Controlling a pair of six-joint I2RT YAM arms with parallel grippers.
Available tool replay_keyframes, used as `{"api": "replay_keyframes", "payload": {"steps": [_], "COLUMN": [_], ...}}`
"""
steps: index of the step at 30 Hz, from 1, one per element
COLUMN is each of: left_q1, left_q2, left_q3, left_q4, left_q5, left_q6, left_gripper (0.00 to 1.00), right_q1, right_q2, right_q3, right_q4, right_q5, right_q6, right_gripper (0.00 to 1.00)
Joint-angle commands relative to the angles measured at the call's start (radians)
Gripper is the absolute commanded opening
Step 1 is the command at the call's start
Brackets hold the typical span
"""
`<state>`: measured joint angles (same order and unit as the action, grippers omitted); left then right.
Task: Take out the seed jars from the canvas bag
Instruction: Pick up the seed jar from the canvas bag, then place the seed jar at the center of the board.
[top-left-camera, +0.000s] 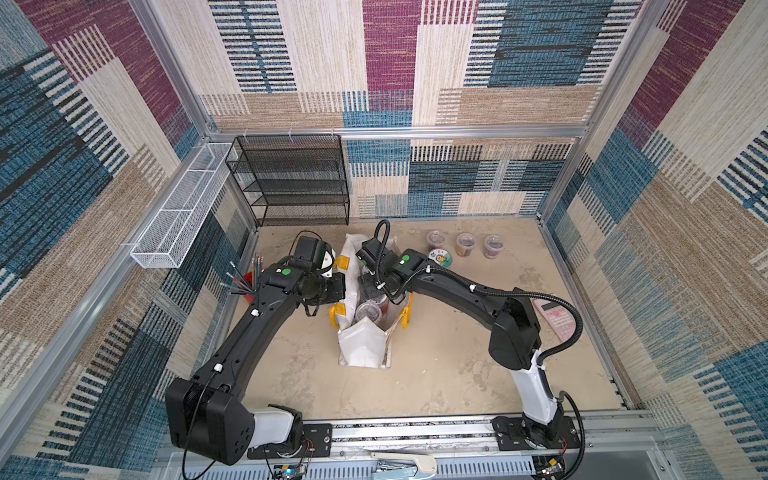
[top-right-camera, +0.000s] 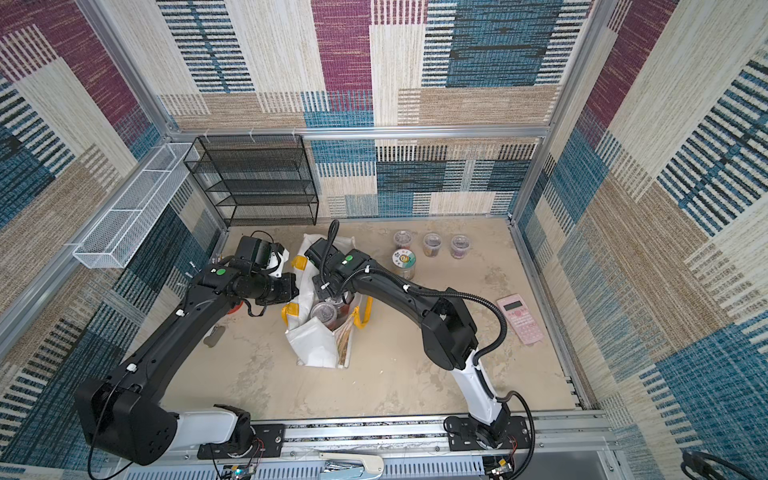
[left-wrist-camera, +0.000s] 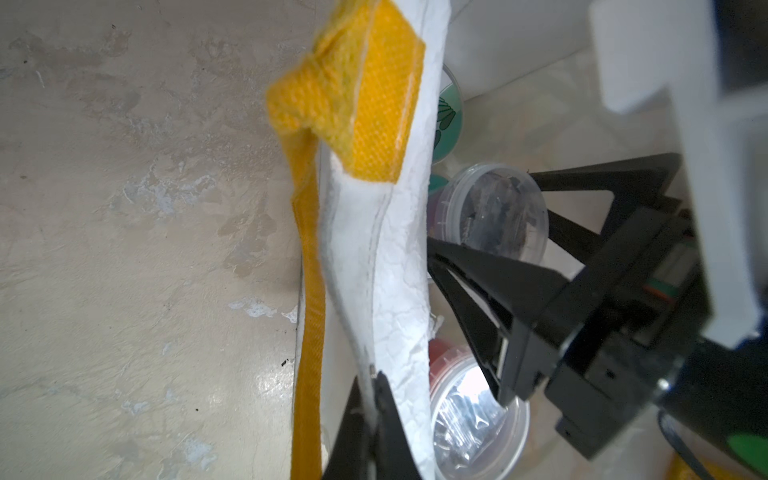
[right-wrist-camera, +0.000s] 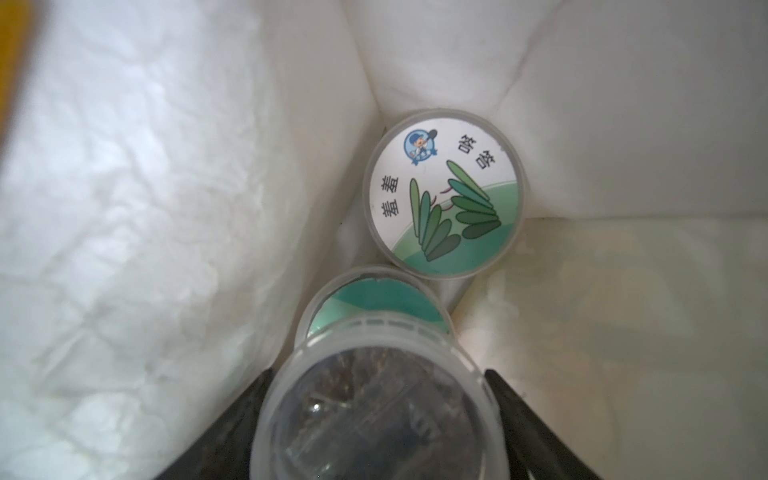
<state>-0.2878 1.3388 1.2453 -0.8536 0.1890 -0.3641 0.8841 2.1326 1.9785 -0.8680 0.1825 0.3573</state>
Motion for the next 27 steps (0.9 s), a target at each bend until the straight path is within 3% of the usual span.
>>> {"api": "replay_keyframes", "payload": {"steps": [1,7,18,24,27], "left_q1": [0.001,0.000,0.001,0.001,0.001], "left_q2": [-0.004,-0.001,-0.004,0.008,0.014], "left_q3": [-0.004,-0.001,-0.001,0.005,0.006], "left_q4": [-0.027,-0.027,-0.027,-0.027,-0.027], "left_q5": [0.000,-0.002,-0.006,-0.005,-0.005], "left_q6": [-0.004,-0.001,0.004,0.004,-0.001], "left_gripper": [0.00,0.00,0.00,0.00,0.00], "right_q1": [-0.004,-0.005,-0.005,-0.007,-0.025], "right_q2": [0.010,0.010,-0.026,-0.040,-0.088], "right_q3": [0.012,0.045,0.257,0.494,0.514], "right_q4": [0.021,0.011,-0.116,-0.273,-0.299], "right_q5": [-0.002,0.014,0.085,0.132,0.100], "right_q6": [0.000,-0.009,-0.060,-0.105,-0.118], "right_gripper": [0.68,0.51,0.45,0.43,0.43]}}
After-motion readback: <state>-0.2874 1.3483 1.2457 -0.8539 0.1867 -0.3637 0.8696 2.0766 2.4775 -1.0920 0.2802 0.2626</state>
